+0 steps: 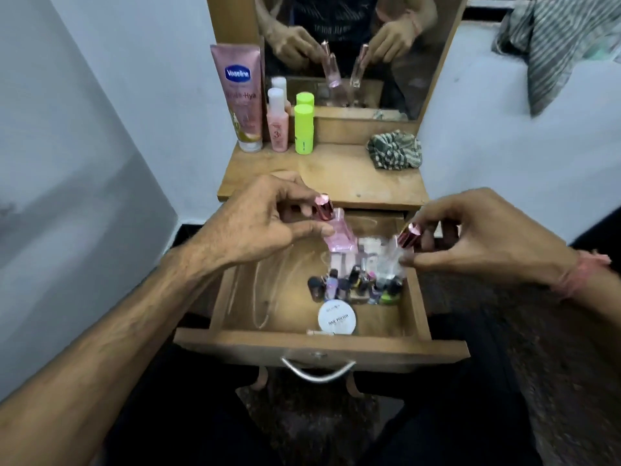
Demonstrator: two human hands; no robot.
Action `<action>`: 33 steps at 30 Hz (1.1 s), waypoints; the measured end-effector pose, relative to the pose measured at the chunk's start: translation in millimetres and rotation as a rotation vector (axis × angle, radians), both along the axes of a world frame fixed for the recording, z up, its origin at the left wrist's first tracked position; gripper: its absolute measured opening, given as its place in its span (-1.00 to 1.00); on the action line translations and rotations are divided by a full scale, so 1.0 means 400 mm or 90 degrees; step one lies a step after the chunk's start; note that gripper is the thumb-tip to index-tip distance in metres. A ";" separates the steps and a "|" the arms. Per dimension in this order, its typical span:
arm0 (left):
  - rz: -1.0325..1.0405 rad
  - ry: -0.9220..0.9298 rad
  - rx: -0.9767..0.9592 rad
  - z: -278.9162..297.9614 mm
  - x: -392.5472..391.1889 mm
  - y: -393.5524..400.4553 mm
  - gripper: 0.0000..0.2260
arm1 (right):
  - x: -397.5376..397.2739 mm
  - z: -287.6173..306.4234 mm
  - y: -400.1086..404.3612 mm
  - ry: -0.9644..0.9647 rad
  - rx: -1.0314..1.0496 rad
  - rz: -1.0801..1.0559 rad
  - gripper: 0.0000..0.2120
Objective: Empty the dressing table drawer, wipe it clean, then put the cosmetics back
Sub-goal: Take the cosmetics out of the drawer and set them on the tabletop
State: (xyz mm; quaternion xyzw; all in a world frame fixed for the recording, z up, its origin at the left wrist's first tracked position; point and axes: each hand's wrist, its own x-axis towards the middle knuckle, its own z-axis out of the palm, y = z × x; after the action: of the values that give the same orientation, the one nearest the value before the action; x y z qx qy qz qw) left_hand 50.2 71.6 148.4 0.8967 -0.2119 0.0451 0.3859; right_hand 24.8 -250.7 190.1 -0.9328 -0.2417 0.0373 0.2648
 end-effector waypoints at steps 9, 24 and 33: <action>0.171 -0.260 0.166 0.045 0.218 0.005 -0.59 | 0.285 0.018 0.118 -0.224 0.073 -0.092 -0.77; 0.251 -0.332 0.309 0.023 0.407 -0.043 -0.62 | 0.571 -0.068 0.186 -0.170 -0.004 -0.159 -0.89; 0.260 -0.290 0.356 0.021 0.438 -0.075 -0.62 | 0.588 -0.075 0.191 -0.109 0.033 -0.144 -0.92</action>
State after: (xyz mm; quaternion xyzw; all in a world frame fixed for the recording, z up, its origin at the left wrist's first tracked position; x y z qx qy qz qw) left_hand 225.5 41.8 156.7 0.9577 -0.1135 0.2590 0.0535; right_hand 260.0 -174.3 160.0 -0.9467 -0.1580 -0.0788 0.2693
